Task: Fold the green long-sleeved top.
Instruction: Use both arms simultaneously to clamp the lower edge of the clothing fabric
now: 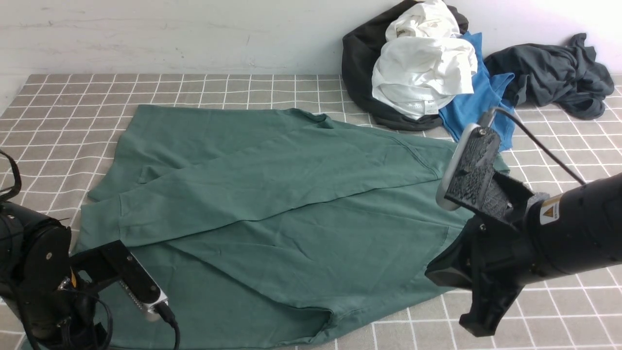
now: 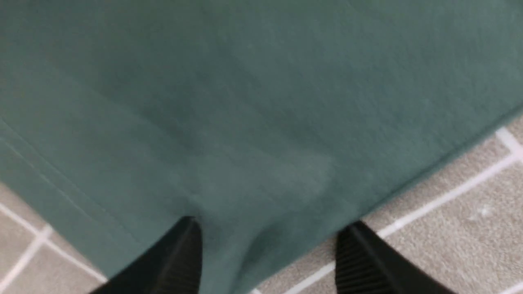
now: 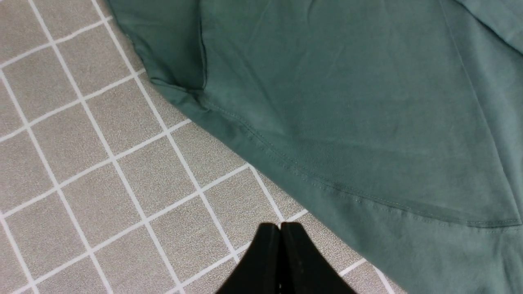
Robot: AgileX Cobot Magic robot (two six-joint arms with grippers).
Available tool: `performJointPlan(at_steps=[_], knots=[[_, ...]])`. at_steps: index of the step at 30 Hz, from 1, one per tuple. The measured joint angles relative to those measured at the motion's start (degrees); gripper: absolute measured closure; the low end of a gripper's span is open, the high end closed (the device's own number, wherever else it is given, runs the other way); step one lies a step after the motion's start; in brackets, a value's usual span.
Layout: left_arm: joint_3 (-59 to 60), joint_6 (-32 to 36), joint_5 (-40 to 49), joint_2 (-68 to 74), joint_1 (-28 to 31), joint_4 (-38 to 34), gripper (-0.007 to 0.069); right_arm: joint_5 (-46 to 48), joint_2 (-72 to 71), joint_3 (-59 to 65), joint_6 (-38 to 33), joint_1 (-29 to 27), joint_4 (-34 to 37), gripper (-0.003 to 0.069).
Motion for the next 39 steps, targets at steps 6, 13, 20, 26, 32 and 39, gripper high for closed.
performJointPlan(at_steps=[6, 13, 20, 26, 32, 39], knots=[[0.1, 1.7, -1.2, 0.0, -0.1, 0.0, 0.0414, 0.2, -1.2, 0.0, 0.0, 0.0, 0.0, 0.0659], [0.1, 1.8, -2.0, -2.5, -0.1, 0.3, 0.0623, 0.3, -2.8, 0.0, 0.0, 0.0, 0.0, 0.0659], [0.1, -0.7, -2.0, -8.7, 0.1, 0.2, 0.0629, 0.3, -3.6, 0.0, -5.4, 0.6, 1.8, 0.0659], [0.0, -6.5, -2.0, -9.3, 1.0, 1.6, 0.0629, 0.3, -1.3, -0.2, -13.4, 1.1, 3.7, 0.0623], [-1.7, -7.6, -1.7, -9.3, 1.0, -0.1, 0.0629, -1.1, 11.2, -0.4, -12.4, 1.1, -10.4, 0.0414], [-2.3, -7.6, -1.4, -9.3, 1.0, -2.6, 0.0629, -7.9, 22.5, -0.5, -2.5, 0.5, -31.5, 0.0227]])
